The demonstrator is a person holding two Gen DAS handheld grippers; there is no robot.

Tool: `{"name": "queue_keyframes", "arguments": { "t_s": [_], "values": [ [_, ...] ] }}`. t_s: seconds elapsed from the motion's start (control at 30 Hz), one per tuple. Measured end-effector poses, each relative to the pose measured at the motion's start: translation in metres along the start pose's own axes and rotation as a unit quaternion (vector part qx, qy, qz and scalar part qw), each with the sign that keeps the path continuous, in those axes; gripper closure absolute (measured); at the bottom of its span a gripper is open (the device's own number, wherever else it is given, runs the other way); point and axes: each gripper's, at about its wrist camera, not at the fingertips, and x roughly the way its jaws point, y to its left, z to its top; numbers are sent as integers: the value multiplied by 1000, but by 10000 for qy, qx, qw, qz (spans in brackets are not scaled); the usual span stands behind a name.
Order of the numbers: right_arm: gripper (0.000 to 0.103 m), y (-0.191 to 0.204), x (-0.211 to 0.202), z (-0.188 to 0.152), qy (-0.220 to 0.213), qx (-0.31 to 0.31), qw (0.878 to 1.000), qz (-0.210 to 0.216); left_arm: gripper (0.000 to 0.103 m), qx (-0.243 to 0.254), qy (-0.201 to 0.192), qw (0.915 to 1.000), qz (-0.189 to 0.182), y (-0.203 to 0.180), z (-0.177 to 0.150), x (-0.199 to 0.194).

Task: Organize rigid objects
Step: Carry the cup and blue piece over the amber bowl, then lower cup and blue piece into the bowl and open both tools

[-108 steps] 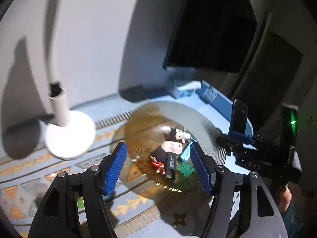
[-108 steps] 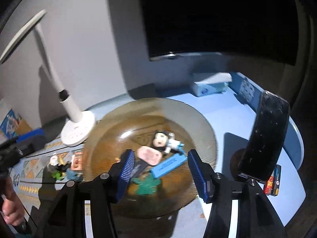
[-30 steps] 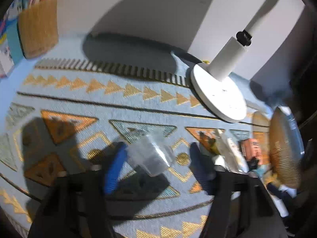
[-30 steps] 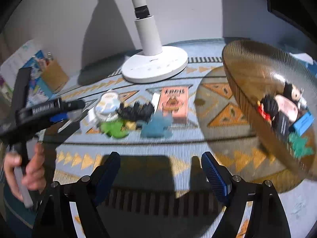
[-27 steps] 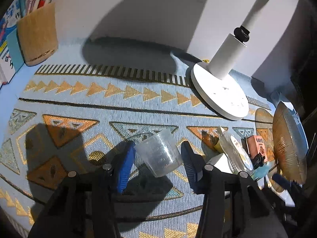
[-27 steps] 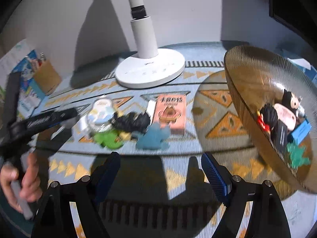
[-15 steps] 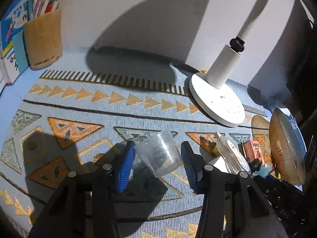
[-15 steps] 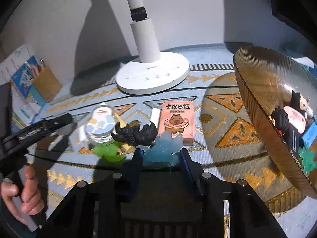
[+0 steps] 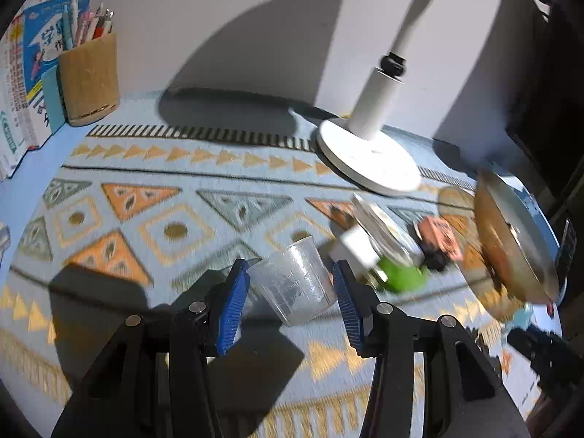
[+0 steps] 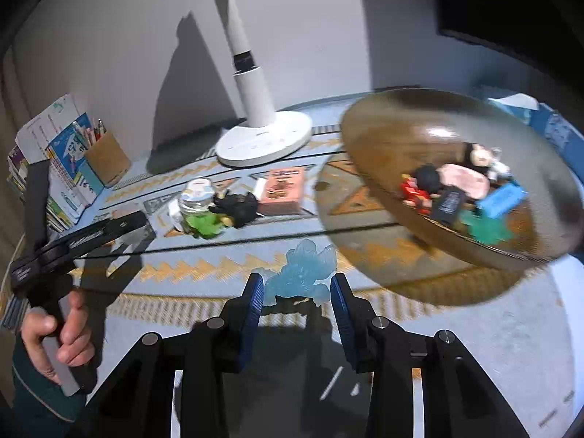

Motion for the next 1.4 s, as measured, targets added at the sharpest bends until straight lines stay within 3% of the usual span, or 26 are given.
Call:
{"name": "queue_keyframes", "arguments": {
  "t_s": [0.3,0.57,0.6,0.73,0.9,1.03,1.33,1.4],
  "values": [
    [66,-36,-44,-15,-249,215,9993,-172,58,300,68,9987,-395,-46,-21,-30],
    [66,-78,-90,6,-805,343,9942,-622,58,840,-267,9903,-1070,-125,9,-64],
    [66,-87,-98,13,-909,376,9925,-723,58,905,-262,9884,-1192,-136,15,-66],
    [66,-117,-117,35,-1161,585,9858,-1067,58,703,11,9713,-2270,-175,48,-69],
    [66,-160,-136,61,-1465,978,9765,-1244,58,1202,-358,9678,-2184,-228,70,-76],
    [66,-183,-139,75,-1485,1183,9719,-1389,58,1440,-321,9644,-2193,-259,75,-61],
    [66,-193,-76,87,-818,1191,9849,-954,58,1867,382,9666,-1716,-304,54,24],
    [66,-192,-63,85,-651,1163,9858,-1025,58,1918,500,9669,-1607,-306,46,40]
  ]
}}
